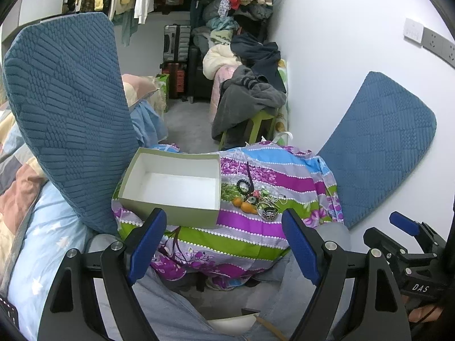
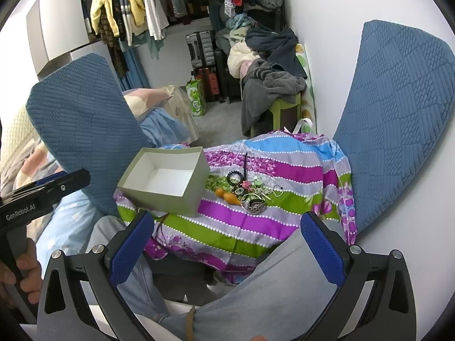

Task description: Organize jewelry

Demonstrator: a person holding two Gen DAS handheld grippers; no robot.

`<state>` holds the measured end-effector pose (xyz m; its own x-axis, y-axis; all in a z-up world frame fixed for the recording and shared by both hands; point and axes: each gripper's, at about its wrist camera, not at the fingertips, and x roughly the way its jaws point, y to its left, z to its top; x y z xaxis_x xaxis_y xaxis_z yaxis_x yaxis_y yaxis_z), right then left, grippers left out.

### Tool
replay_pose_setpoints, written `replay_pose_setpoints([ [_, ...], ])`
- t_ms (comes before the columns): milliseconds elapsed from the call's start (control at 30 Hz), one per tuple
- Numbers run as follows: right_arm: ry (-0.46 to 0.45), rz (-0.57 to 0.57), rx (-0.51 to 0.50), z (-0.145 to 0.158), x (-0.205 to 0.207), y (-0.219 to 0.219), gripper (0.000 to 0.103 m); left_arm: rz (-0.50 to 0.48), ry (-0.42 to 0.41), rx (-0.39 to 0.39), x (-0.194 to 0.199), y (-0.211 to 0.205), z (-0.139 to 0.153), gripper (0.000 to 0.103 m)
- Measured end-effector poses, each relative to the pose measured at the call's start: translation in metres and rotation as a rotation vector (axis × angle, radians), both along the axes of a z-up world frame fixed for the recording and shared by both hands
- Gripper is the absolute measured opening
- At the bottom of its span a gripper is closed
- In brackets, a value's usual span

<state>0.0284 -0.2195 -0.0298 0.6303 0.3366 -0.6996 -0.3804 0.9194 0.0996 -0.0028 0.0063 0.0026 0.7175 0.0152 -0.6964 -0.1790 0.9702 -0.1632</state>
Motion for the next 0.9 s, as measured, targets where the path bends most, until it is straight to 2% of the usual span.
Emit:
replay_pose_setpoints([
  [533,-0.029,0.029,-0.010,0.005,-0.007,0.008,0.103,0.010,0.000,-0.014,-0.009,-0.003,-0.005,0.083],
  [900,-0.042,-0.008,-0.017,0.004,-0.014,0.001,0.103,0.004,0.010,-0.018,-0.012,-0.004,-0.012,0.083],
])
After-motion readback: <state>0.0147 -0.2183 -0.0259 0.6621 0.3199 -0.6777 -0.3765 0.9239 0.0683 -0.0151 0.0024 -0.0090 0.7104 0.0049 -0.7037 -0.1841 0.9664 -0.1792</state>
